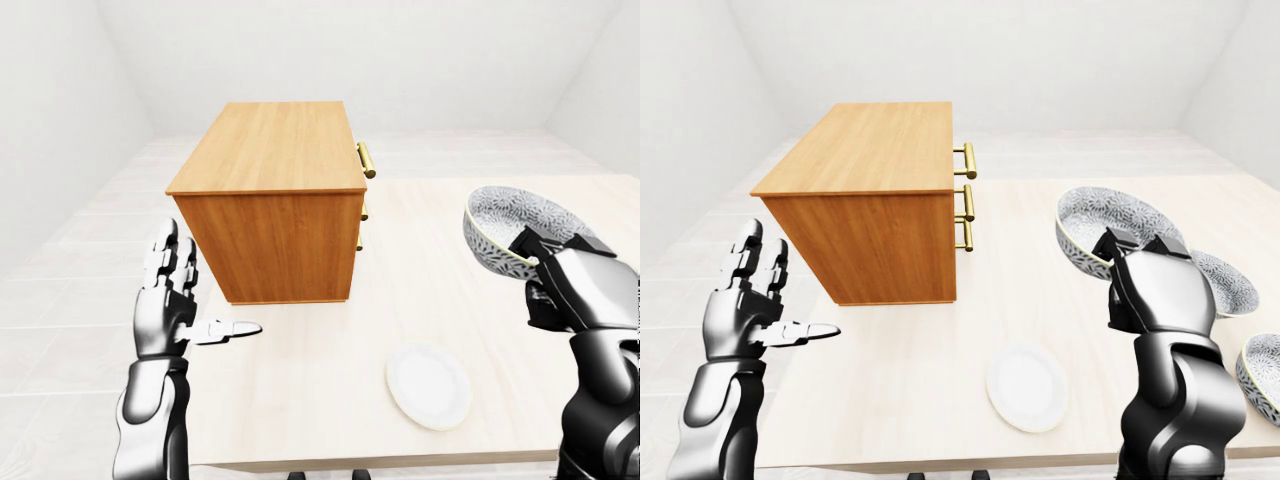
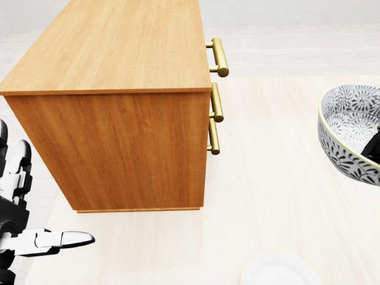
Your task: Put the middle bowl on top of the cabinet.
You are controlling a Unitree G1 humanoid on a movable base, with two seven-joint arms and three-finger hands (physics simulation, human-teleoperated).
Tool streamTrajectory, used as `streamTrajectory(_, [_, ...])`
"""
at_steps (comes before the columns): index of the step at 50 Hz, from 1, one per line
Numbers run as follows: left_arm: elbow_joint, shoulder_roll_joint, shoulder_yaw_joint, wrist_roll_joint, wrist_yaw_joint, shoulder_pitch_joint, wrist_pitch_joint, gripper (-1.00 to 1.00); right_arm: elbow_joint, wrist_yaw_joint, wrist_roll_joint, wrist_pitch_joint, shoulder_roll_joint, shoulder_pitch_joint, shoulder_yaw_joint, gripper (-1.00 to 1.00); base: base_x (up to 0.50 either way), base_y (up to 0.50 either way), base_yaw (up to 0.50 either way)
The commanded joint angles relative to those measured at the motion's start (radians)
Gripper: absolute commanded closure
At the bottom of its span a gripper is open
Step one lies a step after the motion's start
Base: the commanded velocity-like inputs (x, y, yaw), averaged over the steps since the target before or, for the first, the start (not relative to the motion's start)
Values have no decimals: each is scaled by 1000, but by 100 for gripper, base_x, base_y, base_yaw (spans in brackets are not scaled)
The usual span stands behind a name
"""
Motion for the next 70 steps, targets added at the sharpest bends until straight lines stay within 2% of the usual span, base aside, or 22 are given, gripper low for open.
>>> streamTrajectory(1, [-16, -3, -1, 5, 0, 6, 0, -100, 50, 50, -45, 0, -118, -198, 61, 100, 0, 0, 0])
streamTrajectory(6, [-21, -4, 1, 5, -1, 7, 0, -100, 69, 50, -45, 0, -146, -251, 92, 100, 0, 0, 0])
streamTrajectory(21, [-11, -4, 13, 2, -10, 16, 0, -100, 253, 50, -17, 0, -230, -526, 185, 100, 0, 0, 0])
streamTrajectory(32, [-1, -10, 4, 12, -15, 22, 0, -100, 409, 50, 2, 0, -263, -716, 245, 100, 0, 0, 0])
streamTrajectory(42, [6, -5, 11, 8, -19, 19, 0, -100, 632, 50, 16, 0, -253, -925, 309, 100, 0, 0, 0])
streamTrajectory(58, [32, -3, 34, -9, -34, 30, 0, -100, 967, 50, 91, 0, -234, -1191, 353, 100, 0, 0, 0])
streamTrajectory(63, [19, -5, 40, -9, -39, 45, 0, -100, 1119, -15, 126, 0, -217, -1273, 366, 100, 0, 0, 0])
streamTrajectory(70, [4, -10, 43, -6, -42, 57, 0, -100, 1219, -61, 161, 0, -181, -1339, 386, 100, 0, 0, 0])
